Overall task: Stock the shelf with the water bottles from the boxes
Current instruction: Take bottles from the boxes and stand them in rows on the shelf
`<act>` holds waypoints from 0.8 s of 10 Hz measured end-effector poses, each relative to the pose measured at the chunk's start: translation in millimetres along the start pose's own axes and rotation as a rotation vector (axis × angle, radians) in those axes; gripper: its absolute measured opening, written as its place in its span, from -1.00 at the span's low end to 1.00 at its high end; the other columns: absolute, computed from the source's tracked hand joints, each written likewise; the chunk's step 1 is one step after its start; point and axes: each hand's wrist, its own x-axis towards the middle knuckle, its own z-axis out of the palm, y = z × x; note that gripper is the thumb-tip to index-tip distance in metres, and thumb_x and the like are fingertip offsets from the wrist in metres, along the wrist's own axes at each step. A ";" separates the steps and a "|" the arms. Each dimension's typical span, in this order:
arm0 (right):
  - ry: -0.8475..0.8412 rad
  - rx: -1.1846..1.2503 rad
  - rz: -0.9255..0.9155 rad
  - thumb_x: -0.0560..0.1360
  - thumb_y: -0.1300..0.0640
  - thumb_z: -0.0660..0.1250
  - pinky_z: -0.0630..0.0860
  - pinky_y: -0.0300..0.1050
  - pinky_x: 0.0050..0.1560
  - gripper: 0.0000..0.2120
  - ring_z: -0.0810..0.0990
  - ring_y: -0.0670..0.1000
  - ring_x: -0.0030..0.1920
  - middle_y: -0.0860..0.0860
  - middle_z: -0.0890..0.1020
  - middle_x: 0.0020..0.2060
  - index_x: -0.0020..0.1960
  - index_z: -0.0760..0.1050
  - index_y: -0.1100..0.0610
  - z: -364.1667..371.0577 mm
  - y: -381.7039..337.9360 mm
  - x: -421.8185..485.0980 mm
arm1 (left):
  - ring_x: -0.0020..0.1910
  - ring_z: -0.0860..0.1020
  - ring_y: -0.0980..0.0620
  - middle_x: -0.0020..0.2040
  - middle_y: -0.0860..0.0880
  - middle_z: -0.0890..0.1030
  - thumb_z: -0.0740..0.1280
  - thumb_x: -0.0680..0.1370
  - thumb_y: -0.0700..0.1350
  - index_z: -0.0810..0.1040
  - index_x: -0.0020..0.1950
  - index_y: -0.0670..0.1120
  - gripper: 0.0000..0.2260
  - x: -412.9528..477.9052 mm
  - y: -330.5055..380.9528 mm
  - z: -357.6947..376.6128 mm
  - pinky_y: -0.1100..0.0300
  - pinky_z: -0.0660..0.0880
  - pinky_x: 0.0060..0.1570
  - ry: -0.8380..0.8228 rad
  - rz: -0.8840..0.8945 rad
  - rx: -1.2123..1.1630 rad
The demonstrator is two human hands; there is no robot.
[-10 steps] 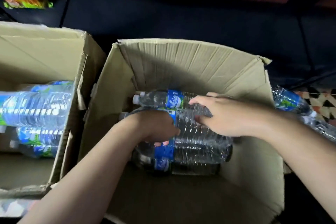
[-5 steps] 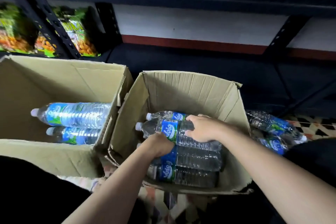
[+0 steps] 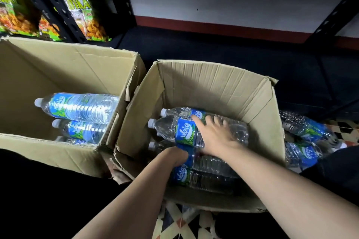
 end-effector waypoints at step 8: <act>0.203 0.211 0.138 0.12 -0.16 0.59 0.48 0.05 0.19 -0.07 0.51 0.13 0.23 0.01 0.51 0.18 0.41 0.28 -0.11 -6.3 52.6 -3.3 | -0.10 0.50 0.14 0.06 0.09 0.47 0.35 0.49 0.27 -0.01 0.16 0.41 -0.48 53.5 23.3 107.3 0.35 0.61 -0.12 0.023 -0.249 -1.360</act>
